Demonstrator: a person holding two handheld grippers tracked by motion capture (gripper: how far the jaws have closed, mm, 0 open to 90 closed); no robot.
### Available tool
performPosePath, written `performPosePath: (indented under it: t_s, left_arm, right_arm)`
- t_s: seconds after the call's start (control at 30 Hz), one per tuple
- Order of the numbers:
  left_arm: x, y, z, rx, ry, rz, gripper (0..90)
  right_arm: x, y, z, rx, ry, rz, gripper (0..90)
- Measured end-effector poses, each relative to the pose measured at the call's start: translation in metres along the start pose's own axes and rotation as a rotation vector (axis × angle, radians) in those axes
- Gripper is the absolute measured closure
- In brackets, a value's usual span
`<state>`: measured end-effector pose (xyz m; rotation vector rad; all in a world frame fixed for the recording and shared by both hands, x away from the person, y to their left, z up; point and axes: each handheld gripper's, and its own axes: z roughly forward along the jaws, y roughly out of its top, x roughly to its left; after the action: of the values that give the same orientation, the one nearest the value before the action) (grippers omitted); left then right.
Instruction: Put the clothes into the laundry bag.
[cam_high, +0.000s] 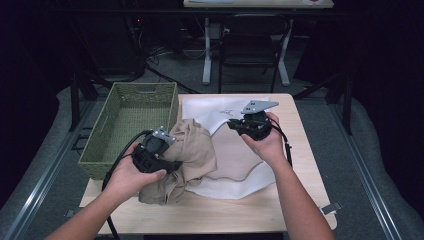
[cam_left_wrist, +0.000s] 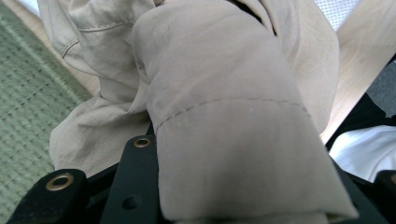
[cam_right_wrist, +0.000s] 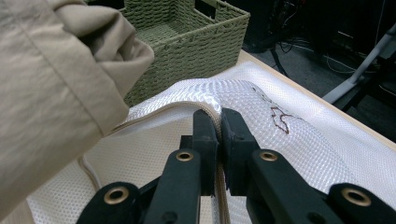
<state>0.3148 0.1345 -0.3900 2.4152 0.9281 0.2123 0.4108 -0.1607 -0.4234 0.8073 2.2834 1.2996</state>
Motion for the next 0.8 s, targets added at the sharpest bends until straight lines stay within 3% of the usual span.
performPosePath:
  t_s: [0.5, 0.8]
  left_arm:
    - [-0.016, 0.010, 0.028, 0.010, -0.065, 0.045, 62.5]
    - [-0.023, 0.012, 0.039, 0.009, -0.068, 0.064, 62.5]
  right_arm:
    - [0.000, 0.000, -0.001, -0.001, -0.002, 0.003, 85.4]
    - [0.000, 0.000, -0.001, -0.002, -0.003, 0.000, 85.4]
